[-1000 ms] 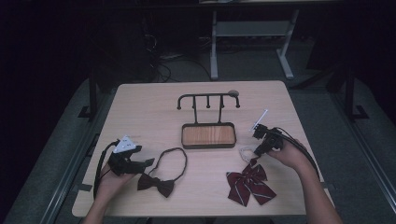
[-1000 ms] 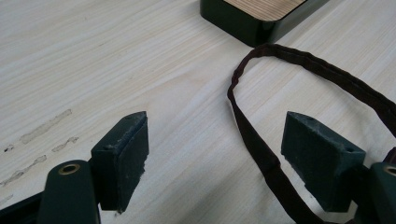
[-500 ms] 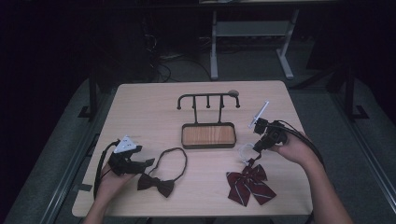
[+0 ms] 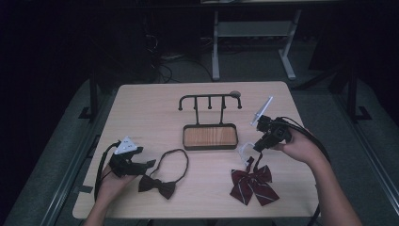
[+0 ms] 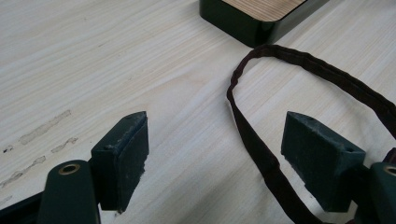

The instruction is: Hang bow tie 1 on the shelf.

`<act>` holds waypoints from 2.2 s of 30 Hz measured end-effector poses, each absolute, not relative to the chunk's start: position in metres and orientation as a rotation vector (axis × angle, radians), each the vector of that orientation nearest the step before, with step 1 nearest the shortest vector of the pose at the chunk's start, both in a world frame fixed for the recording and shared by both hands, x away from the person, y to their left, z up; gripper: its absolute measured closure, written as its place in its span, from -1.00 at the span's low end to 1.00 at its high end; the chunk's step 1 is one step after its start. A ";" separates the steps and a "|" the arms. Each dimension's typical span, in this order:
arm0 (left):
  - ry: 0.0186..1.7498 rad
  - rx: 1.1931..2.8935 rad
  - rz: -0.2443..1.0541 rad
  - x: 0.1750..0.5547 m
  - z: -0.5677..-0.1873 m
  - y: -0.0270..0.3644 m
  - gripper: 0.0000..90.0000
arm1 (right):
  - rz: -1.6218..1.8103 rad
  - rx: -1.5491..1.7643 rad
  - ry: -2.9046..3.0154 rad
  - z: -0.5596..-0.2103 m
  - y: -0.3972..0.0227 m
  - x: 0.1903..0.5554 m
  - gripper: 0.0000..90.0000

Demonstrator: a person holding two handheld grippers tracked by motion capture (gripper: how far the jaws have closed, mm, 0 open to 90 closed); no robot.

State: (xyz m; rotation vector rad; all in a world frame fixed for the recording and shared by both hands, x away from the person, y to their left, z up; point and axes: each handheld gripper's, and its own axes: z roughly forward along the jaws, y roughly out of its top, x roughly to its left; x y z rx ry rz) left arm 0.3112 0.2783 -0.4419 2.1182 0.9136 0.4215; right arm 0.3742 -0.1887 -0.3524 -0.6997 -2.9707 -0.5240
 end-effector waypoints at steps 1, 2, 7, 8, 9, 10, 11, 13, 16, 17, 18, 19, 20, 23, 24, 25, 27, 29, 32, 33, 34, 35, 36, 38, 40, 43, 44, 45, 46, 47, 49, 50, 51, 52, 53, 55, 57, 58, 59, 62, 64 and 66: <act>0.914 2.118 0.421 0.311 -0.442 0.278 -0.48 | -0.521 -0.696 -2.974 -0.351 -0.187 0.374 0.85; 0.913 2.119 0.423 0.311 -0.442 0.278 -0.48 | -0.521 -0.696 -2.974 -0.351 -0.187 0.374 0.85; 0.907 2.120 0.427 0.312 -0.442 0.279 -0.48 | -0.532 -0.661 -2.984 -0.337 -0.183 0.372 0.85; 0.909 2.117 0.425 0.312 -0.442 0.279 -0.48 | -0.532 -0.661 -2.984 -0.337 -0.183 0.372 0.85; 0.913 2.111 0.424 0.312 -0.442 0.278 -0.48 | -0.541 -0.658 -2.987 -0.332 -0.182 0.372 0.85; 0.912 2.113 0.424 0.312 -0.442 0.278 -0.48 | -0.542 -0.656 -2.990 -0.330 -0.182 0.372 0.85; 0.911 2.114 0.424 0.312 -0.442 0.278 -0.48 | -0.545 -0.655 -2.992 -0.327 -0.182 0.372 0.85; 0.911 2.115 0.424 0.312 -0.442 0.278 -0.48 | -0.551 -0.650 -2.998 -0.323 -0.182 0.371 0.85; 0.911 2.116 0.424 0.312 -0.442 0.278 -0.48 | -0.561 -0.650 -2.997 -0.318 -0.182 0.371 0.85; 0.912 2.116 0.421 0.312 -0.443 0.278 -0.48 | -0.561 -0.649 -2.999 -0.316 -0.182 0.371 0.85; 0.912 2.117 0.421 0.312 -0.443 0.278 -0.48 | -0.559 -0.651 -3.004 -0.314 -0.181 0.371 0.85; 0.912 2.119 0.420 0.312 -0.443 0.278 -0.48 | -0.563 -0.643 -3.012 -0.310 -0.181 0.371 0.85; 0.912 2.119 0.420 0.312 -0.443 0.278 -0.48 | -0.566 -0.642 -3.012 -0.308 -0.181 0.371 0.85; 0.912 2.120 0.418 0.312 -0.443 0.278 -0.48 | -0.570 -0.637 -3.017 -0.305 -0.180 0.371 0.85; 0.913 2.121 0.418 0.312 -0.443 0.278 -0.48 | -0.565 -0.637 -3.018 -0.303 -0.179 0.371 0.85; 0.911 2.122 0.420 0.312 -0.443 0.278 -0.48 | -0.561 -0.632 -3.027 -0.299 -0.178 0.371 0.85; 0.910 2.122 0.420 0.312 -0.443 0.278 -0.48 | -0.560 -0.629 -3.033 -0.297 -0.177 0.371 0.85; 0.912 2.118 0.419 0.312 -0.442 0.278 -0.48 | -0.556 -0.621 -3.045 -0.294 -0.175 0.372 0.85; 0.910 2.119 0.419 0.312 -0.442 0.279 -0.48 | -0.561 -0.616 -3.051 -0.289 -0.173 0.373 0.85; 0.910 2.117 0.419 0.312 -0.442 0.279 -0.48 | -0.561 -0.616 -3.056 -0.287 -0.172 0.374 0.85; 0.910 2.117 0.418 0.311 -0.442 0.279 -0.48 | -0.561 -0.616 -3.056 -0.287 -0.172 0.374 0.85; 0.910 2.116 0.418 0.311 -0.442 0.279 -0.48 | -0.559 -0.617 -3.060 -0.286 -0.172 0.374 0.85; 0.910 2.116 0.419 0.311 -0.442 0.279 -0.48 | -0.562 -0.617 -3.063 -0.284 -0.171 0.374 0.85; 0.911 2.116 0.419 0.311 -0.442 0.279 -0.48 | -0.570 -0.617 -3.068 -0.281 -0.171 0.375 0.85; 0.911 2.116 0.420 0.311 -0.442 0.279 -0.48 | -0.568 -0.616 -3.078 -0.278 -0.170 0.376 0.85; 0.915 2.117 0.418 0.311 -0.442 0.278 -0.48 | -0.561 -0.626 -3.087 -0.271 -0.168 0.376 0.85; 0.915 2.117 0.418 0.311 -0.442 0.278 -0.48 | -0.561 -0.626 -3.087 -0.271 -0.168 0.376 0.85; 0.914 2.124 0.417 0.311 -0.442 0.278 -0.48 | -0.567 -0.624 -3.091 -0.269 -0.168 0.377 0.85; 0.914 2.125 0.417 0.311 -0.442 0.278 -0.48 | -0.567 -0.632 -3.090 -0.267 -0.167 0.378 0.85; 0.913 2.125 0.416 0.311 -0.442 0.278 -0.48 | -0.565 -0.634 -3.093 -0.265 -0.167 0.379 0.85; 0.904 2.130 0.422 0.311 -0.442 0.279 -0.48 | -0.560 -0.636 -3.101 -0.262 -0.167 0.382 0.85; 0.904 2.130 0.423 0.311 -0.442 0.279 -0.48 | -0.557 -0.640 -3.099 -0.260 -0.166 0.383 0.85; 0.906 2.124 0.421 0.311 -0.442 0.279 -0.48 | -0.555 -0.643 -3.102 -0.258 -0.166 0.385 0.85; 0.906 2.124 0.421 0.311 -0.442 0.279 -0.48 | -0.555 -0.643 -3.102 -0.258 -0.166 0.385 0.85; 0.907 2.124 0.421 0.311 -0.442 0.279 -0.48 | -0.545 -0.651 -3.108 -0.257 -0.166 0.388 0.85; 0.906 2.125 0.420 0.311 -0.441 0.279 -0.48 | -0.539 -0.658 -3.108 -0.255 -0.165 0.390 0.85; 0.902 2.128 0.423 0.311 -0.442 0.279 -0.48 | -0.538 -0.664 -3.110 -0.253 -0.165 0.392 0.85; 0.902 2.128 0.423 0.311 -0.442 0.279 -0.48 | -0.538 -0.664 -3.110 -0.253 -0.165 0.392 0.85; 0.902 2.127 0.422 0.311 -0.442 0.278 -0.48 | -0.532 -0.671 -3.113 -0.252 -0.164 0.393 0.85; 0.904 2.127 0.420 0.311 -0.442 0.278 -0.48 | -0.527 -0.677 -3.115 -0.249 -0.163 0.396 0.85; 0.903 2.126 0.422 0.311 -0.442 0.279 -0.48 | -0.525 -0.679 -3.118 -0.248 -0.162 0.398 0.85; 0.904 2.127 0.420 0.311 -0.442 0.279 -0.48 | -0.520 -0.685 -3.124 -0.246 -0.161 0.400 0.85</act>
